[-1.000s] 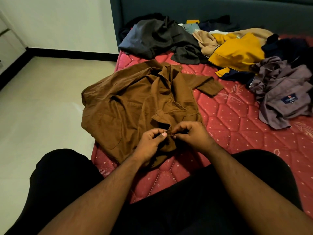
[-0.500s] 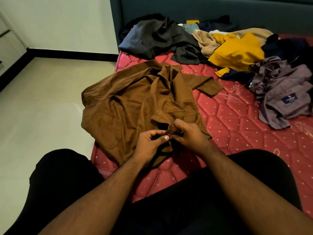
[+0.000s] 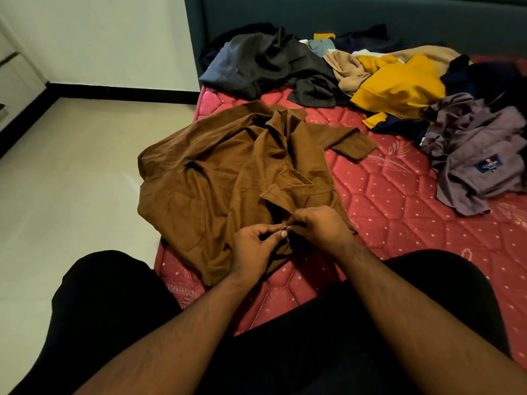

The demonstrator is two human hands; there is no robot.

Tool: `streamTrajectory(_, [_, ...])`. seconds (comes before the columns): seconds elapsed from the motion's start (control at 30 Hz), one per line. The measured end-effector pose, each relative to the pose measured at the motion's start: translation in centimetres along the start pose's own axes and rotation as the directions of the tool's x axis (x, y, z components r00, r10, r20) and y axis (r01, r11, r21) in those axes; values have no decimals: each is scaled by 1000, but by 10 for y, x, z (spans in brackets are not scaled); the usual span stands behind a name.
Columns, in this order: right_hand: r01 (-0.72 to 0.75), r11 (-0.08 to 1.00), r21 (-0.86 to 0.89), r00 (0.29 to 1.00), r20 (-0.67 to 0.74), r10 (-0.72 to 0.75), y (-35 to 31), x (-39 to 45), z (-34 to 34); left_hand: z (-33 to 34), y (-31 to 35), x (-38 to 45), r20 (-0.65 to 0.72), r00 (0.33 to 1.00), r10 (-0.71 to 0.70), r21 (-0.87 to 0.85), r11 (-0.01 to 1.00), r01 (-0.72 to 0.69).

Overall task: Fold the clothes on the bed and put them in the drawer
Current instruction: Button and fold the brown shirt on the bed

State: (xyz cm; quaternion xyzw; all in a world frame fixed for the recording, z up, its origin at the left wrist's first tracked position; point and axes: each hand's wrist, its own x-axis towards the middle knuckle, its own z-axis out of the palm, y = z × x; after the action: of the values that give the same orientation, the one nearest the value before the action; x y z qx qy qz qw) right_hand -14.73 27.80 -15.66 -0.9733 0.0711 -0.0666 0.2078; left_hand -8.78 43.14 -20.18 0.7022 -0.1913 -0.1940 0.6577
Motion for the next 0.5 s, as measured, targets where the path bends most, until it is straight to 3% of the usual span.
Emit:
streamTrajectory(0.13, [-10, 980, -200, 1000, 15, 14, 3, 1, 5, 6, -7, 1, -1, 999, -32, -9, 999, 32])
streamTrajectory(0.23, [102, 952, -288, 993, -30, -115, 2, 1, 8, 4, 1, 6, 82, 983, -163, -177, 968, 176])
streamTrajectory(0.3, [138, 917, -376, 975, -112, -192, 0, 2, 9, -1, 3, 11, 152, 964, -220, -198, 948, 248])
streamTrajectory(0.4, [133, 873, -470, 964, -142, -223, -5, 2, 10, -7, 6, 12, 251, 929, -271, -155, 936, 315])
streamTrajectory(0.5, [166, 851, -498, 961, -113, -253, -2, -2, 13, -12, 7, 19, 345, 910, -231, 44, 972, 230])
